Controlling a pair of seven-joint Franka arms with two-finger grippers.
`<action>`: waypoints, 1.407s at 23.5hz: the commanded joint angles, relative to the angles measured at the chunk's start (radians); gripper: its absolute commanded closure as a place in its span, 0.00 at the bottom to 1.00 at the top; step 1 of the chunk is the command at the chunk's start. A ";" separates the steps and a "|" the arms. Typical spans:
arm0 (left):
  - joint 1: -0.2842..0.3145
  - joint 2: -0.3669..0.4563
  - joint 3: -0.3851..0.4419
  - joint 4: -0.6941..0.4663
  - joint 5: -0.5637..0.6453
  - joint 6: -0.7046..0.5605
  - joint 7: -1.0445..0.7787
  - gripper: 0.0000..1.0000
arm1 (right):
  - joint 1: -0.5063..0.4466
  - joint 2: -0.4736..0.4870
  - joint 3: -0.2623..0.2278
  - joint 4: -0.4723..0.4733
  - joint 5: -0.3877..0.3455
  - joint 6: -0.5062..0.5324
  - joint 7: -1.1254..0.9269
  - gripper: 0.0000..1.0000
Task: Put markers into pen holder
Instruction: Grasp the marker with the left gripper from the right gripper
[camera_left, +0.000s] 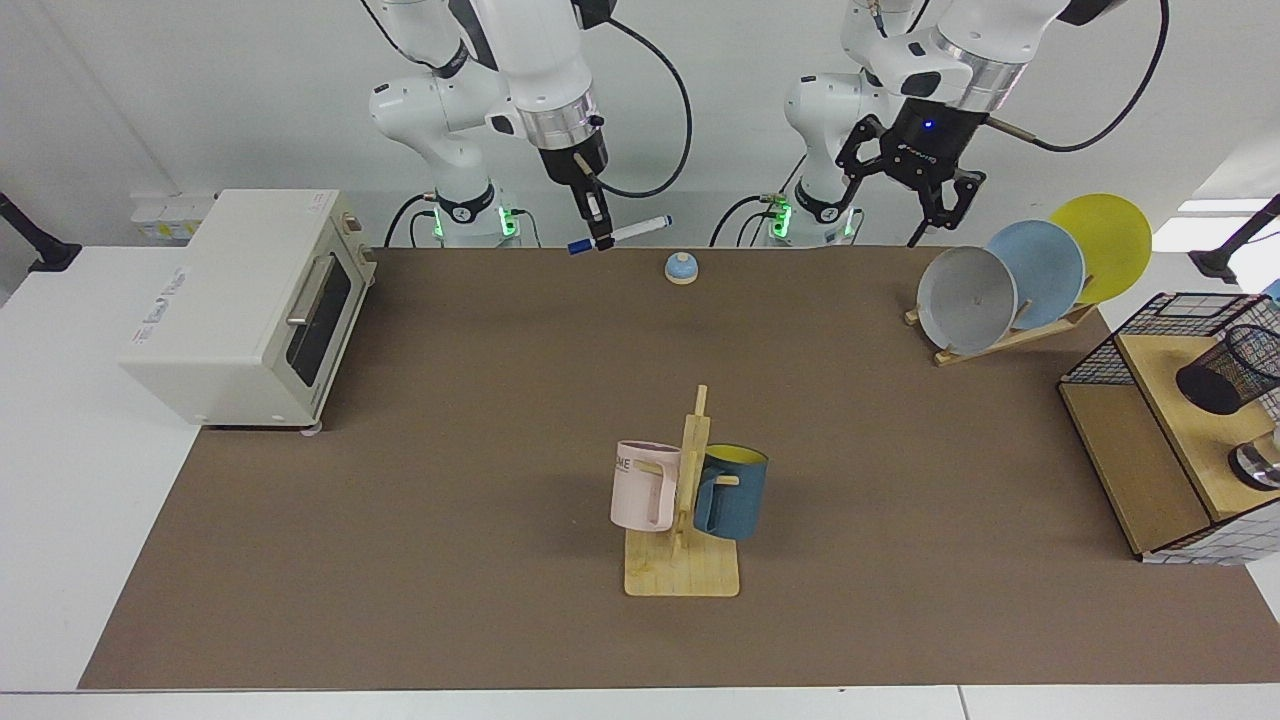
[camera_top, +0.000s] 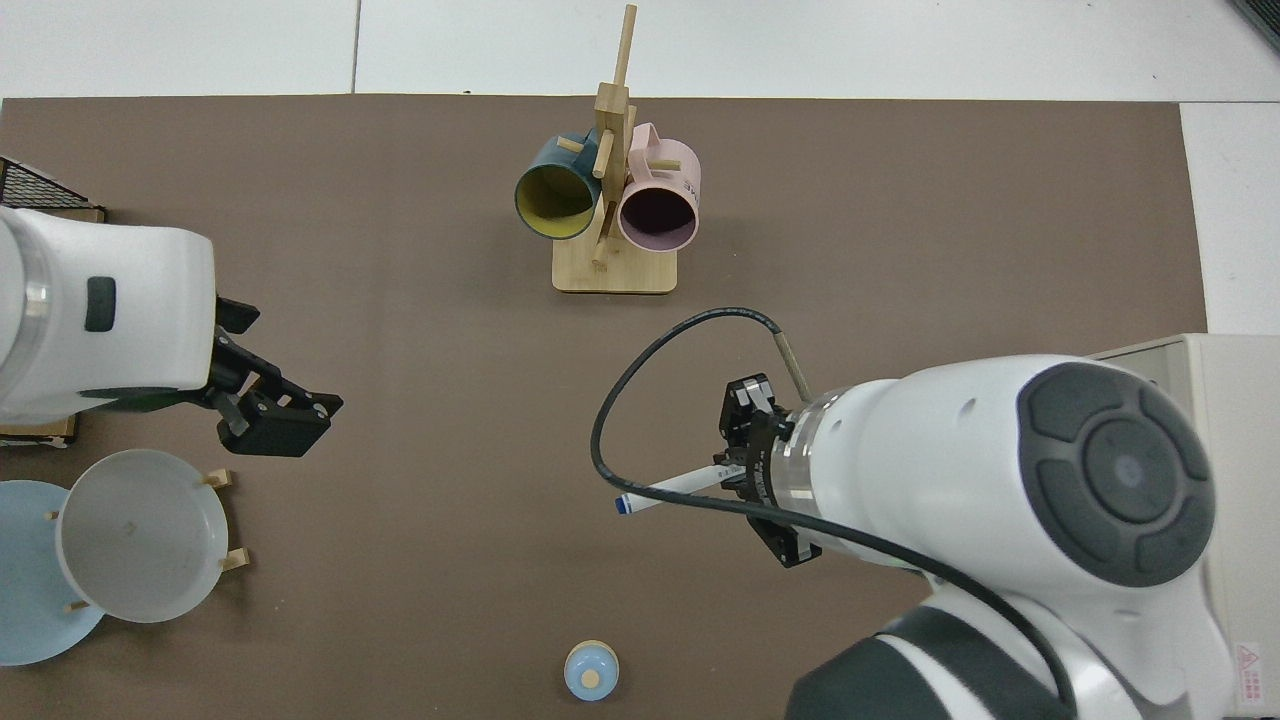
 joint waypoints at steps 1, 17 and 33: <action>-0.006 -0.023 0.012 -0.056 -0.069 0.056 0.247 0.04 | 0.018 0.009 0.001 0.005 0.057 0.064 0.027 1.00; -0.092 -0.072 -0.051 -0.199 -0.104 0.078 0.324 0.18 | 0.121 0.130 0.014 0.094 0.049 0.159 0.179 1.00; -0.139 -0.081 -0.109 -0.276 -0.141 0.214 0.217 0.40 | 0.115 0.176 0.014 0.179 0.052 0.159 0.231 1.00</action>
